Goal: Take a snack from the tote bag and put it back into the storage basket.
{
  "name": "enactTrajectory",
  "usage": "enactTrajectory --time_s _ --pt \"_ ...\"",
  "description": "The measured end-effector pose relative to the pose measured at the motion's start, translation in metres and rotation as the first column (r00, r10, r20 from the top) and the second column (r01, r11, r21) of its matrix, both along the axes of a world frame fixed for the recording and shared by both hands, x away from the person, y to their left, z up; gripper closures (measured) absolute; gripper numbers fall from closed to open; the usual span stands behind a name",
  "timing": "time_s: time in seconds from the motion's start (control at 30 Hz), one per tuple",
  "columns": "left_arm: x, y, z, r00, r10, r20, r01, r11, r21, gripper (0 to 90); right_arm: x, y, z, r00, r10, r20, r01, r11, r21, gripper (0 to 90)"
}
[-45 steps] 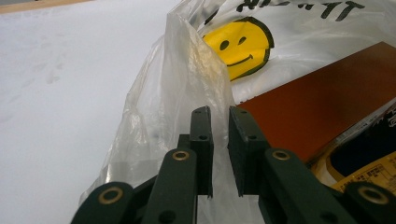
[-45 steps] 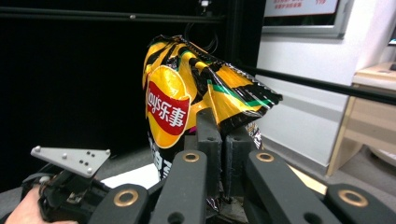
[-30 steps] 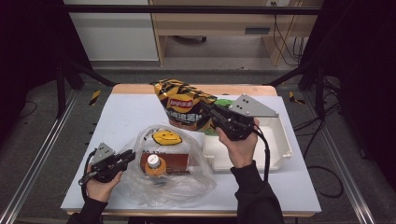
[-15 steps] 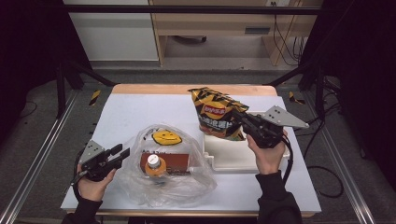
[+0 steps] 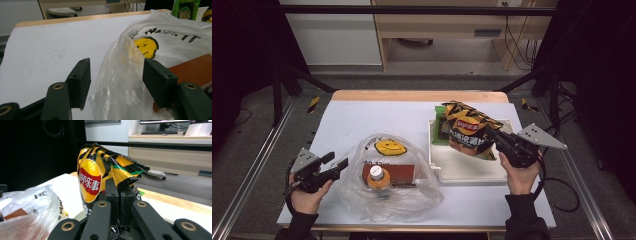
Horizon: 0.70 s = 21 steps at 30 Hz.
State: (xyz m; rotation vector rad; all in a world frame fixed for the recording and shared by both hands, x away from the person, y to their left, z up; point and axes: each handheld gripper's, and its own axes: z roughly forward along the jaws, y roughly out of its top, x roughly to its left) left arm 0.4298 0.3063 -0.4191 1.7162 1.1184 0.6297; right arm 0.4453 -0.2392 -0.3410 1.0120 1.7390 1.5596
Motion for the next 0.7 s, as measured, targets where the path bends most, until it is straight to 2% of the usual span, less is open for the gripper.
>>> enactTrajectory --time_s 0.3,0.7 --pt "0.001 0.003 -0.002 0.9999 0.015 -0.003 -0.015 0.9999 0.000 36.3 0.004 -0.021 -0.008 0.9981 -0.058 -0.022 0.058 0.9983 0.007 88.5" --pt "0.001 0.004 -0.002 0.9998 0.019 -0.003 -0.019 0.9998 0.003 36.5 0.017 -0.030 -0.023 0.9932 -0.100 -0.060 0.100 0.9950 0.002 88.4"
